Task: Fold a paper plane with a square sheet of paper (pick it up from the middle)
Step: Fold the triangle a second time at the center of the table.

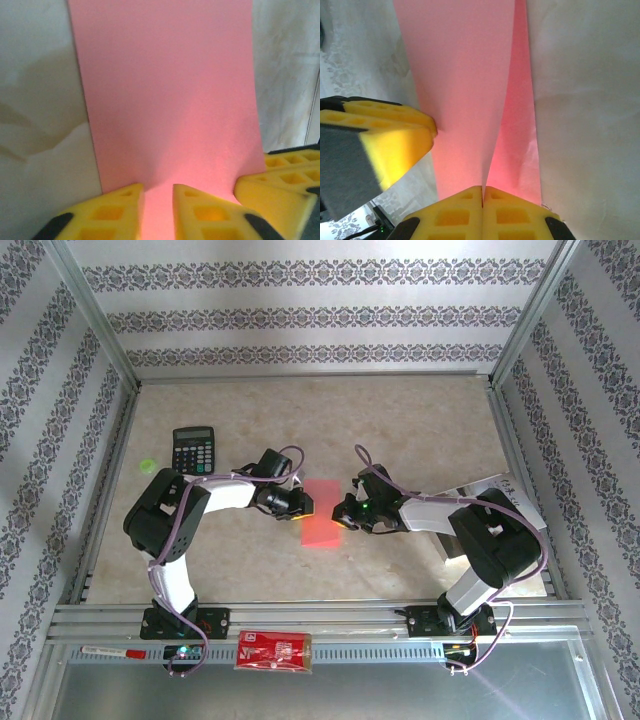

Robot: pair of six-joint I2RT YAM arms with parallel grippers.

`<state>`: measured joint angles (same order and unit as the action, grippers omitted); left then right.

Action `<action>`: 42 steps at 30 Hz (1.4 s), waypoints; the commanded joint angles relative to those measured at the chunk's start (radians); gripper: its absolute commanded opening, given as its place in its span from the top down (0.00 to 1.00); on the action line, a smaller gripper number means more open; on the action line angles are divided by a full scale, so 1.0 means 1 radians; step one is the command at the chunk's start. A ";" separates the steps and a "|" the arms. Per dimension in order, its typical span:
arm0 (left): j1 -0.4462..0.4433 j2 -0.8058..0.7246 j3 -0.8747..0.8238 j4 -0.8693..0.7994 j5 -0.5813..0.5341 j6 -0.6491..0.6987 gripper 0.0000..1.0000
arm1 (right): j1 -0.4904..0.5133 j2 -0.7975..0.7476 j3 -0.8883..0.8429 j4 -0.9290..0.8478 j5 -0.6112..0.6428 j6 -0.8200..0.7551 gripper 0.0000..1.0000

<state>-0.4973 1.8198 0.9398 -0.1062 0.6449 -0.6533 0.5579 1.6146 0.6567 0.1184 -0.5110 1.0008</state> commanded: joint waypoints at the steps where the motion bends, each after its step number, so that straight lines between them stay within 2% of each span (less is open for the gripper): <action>1: 0.003 -0.085 -0.013 -0.004 -0.023 0.022 0.71 | -0.009 -0.031 0.026 -0.079 -0.003 0.039 1.00; 6: -0.027 -0.282 -0.162 0.188 -0.060 0.080 0.59 | -0.013 -0.033 0.017 -0.087 -0.022 0.131 1.00; 12: -0.182 -0.459 -0.281 0.210 -0.249 0.253 0.43 | -0.013 -0.048 0.026 -0.103 -0.032 0.197 1.00; 18: -0.395 -0.477 -0.314 0.206 -0.456 0.418 0.42 | -0.017 -0.044 0.038 -0.121 -0.046 0.229 1.00; 22: -0.492 -0.405 -0.299 0.217 -0.573 0.473 0.39 | -0.021 -0.033 0.044 -0.119 -0.053 0.237 1.00; 27: -0.532 -0.305 -0.243 0.217 -0.660 0.506 0.40 | -0.020 -0.028 0.044 -0.118 -0.054 0.241 1.00; 30: -0.531 -0.270 -0.220 0.217 -0.677 0.514 0.44 | -0.021 -0.028 0.041 -0.118 -0.055 0.242 1.00; 36: -0.532 -0.253 -0.202 0.235 -0.653 0.506 0.52 | -0.021 -0.024 0.037 -0.115 -0.051 0.242 1.00; 42: -0.532 -0.249 -0.189 0.245 -0.633 0.503 0.67 | -0.021 -0.019 0.037 -0.114 -0.050 0.243 1.00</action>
<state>-1.0195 1.5570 0.7181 0.1051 0.0109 -0.1600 0.5449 1.5898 0.6800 0.0170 -0.5514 1.2293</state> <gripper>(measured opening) 0.343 0.042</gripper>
